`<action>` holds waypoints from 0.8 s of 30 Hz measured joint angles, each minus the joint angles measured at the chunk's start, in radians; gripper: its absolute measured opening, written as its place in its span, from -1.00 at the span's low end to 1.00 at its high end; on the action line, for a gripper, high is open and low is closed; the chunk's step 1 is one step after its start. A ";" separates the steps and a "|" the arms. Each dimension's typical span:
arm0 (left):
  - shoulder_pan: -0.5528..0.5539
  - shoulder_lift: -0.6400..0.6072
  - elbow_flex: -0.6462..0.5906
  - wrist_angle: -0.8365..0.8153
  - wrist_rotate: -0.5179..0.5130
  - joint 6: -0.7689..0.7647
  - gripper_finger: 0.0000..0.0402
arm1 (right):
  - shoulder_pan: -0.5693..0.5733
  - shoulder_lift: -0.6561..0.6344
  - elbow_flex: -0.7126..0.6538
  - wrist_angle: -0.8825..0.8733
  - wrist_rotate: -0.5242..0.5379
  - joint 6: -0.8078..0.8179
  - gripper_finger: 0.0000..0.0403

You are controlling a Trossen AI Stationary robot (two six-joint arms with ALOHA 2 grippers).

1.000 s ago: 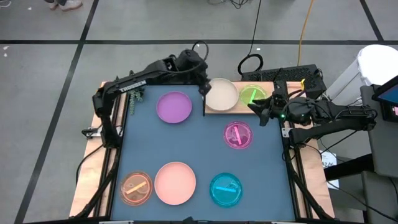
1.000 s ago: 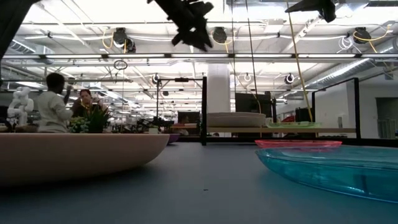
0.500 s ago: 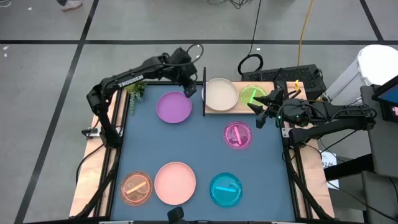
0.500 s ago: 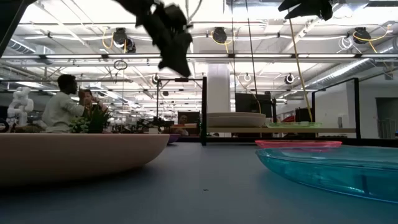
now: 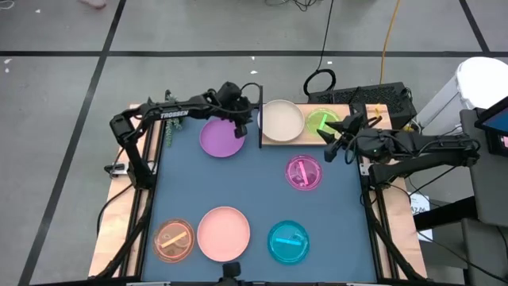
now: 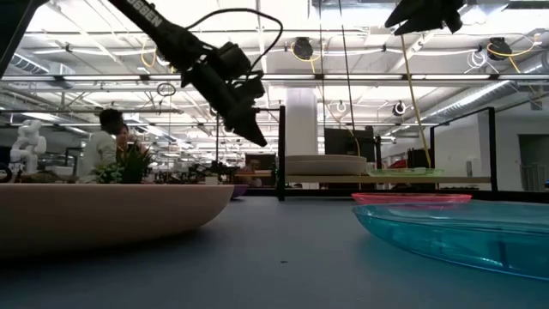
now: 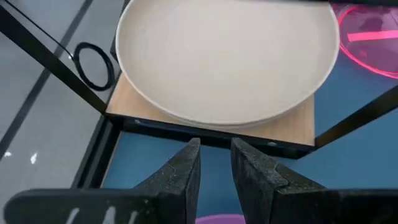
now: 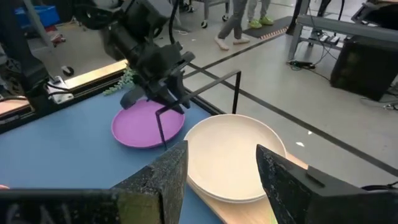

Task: Place and stack plates onto a shelf
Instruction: Adjust the plates on the shelf

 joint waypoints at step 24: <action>-0.013 0.047 -0.116 0.198 0.001 0.022 -0.54 | 0.001 0.000 -0.206 0.331 0.093 -0.004 -0.15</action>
